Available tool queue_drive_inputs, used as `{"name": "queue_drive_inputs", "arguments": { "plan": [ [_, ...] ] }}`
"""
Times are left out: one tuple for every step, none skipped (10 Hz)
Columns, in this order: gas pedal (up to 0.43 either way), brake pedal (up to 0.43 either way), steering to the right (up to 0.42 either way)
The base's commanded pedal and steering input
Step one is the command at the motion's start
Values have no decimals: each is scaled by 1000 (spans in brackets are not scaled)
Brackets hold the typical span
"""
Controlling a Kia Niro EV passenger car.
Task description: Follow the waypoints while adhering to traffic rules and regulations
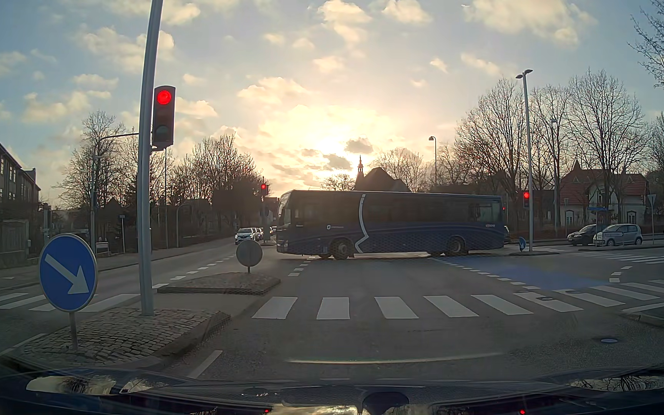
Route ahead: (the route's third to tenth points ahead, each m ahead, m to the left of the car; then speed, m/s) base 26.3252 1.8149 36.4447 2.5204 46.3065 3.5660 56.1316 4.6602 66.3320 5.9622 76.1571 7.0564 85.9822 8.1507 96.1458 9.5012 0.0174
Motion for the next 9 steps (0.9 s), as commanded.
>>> {"name": "queue_drive_inputs", "arguments": {
  "plan": [
    [0,262,41],
    [0,262,40],
    [0,268,40],
    [0,262,41],
    [0,268,40],
    [0,268,41],
    [0,268,41],
    [0,262,41],
    [0,268,41]
  ]
}}
